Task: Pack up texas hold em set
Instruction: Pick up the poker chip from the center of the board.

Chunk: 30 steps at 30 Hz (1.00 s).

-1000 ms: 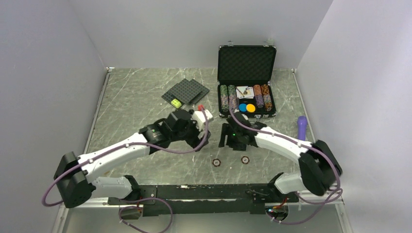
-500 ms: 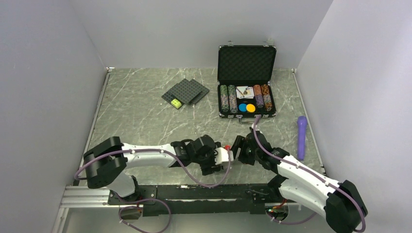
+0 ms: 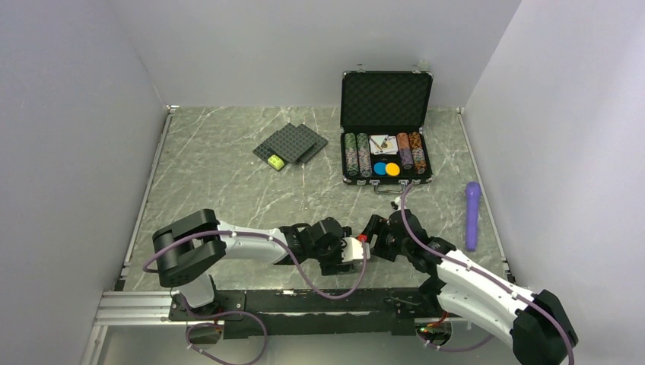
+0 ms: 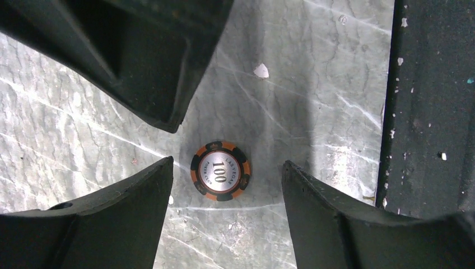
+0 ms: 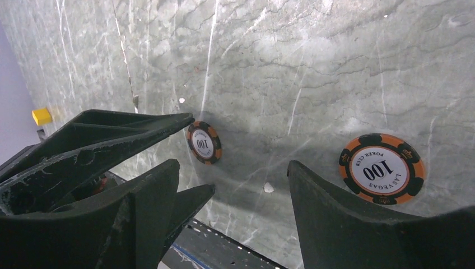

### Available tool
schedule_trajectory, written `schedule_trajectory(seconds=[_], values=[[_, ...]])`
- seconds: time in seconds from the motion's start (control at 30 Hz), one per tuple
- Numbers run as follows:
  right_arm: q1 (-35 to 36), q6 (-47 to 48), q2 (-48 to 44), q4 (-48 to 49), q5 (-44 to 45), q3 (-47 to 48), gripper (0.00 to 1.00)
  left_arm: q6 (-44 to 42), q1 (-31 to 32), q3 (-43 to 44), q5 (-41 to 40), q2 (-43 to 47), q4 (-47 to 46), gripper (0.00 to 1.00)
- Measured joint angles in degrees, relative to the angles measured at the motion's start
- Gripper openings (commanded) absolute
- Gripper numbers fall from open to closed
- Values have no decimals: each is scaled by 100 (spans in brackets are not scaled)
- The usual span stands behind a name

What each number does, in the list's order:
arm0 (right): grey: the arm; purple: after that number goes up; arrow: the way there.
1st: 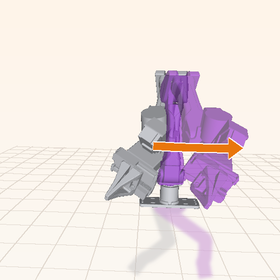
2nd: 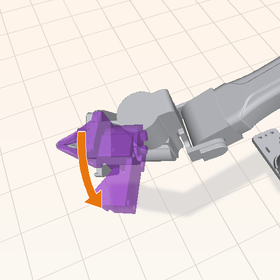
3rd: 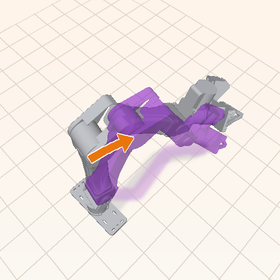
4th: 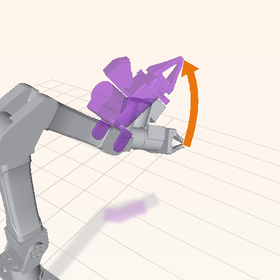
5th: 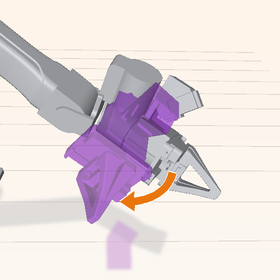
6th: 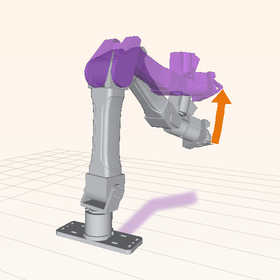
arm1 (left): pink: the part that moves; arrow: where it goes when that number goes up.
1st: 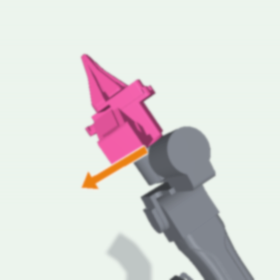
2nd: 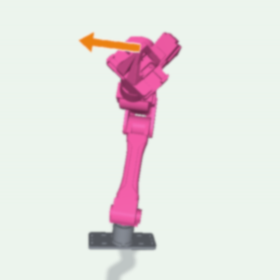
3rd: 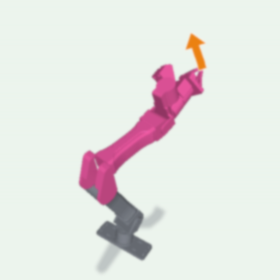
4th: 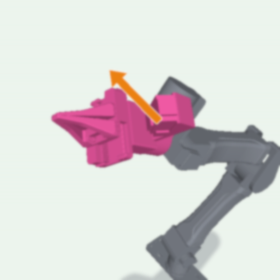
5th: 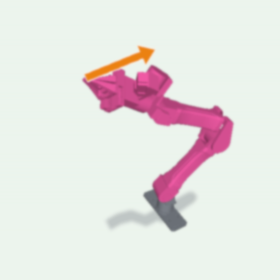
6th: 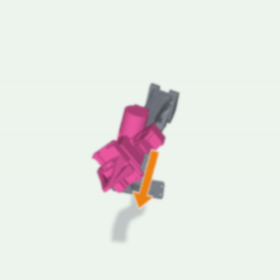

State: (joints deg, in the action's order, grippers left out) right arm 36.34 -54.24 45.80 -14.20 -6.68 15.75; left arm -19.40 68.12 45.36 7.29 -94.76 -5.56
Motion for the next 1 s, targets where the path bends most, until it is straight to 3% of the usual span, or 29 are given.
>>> schedule_trajectory(seconds=[0.27,0.7,1.0], values=[[0,-15,210,186,-129,-20,75,15,0,52,20,-98,-103,68],[0,-114,-31,181,-131,-118,75,90,-72,345,68,-164,533,69],[0,-146,-118,186,-146,-254,75,280,-334,710,549,-452,855,68]])
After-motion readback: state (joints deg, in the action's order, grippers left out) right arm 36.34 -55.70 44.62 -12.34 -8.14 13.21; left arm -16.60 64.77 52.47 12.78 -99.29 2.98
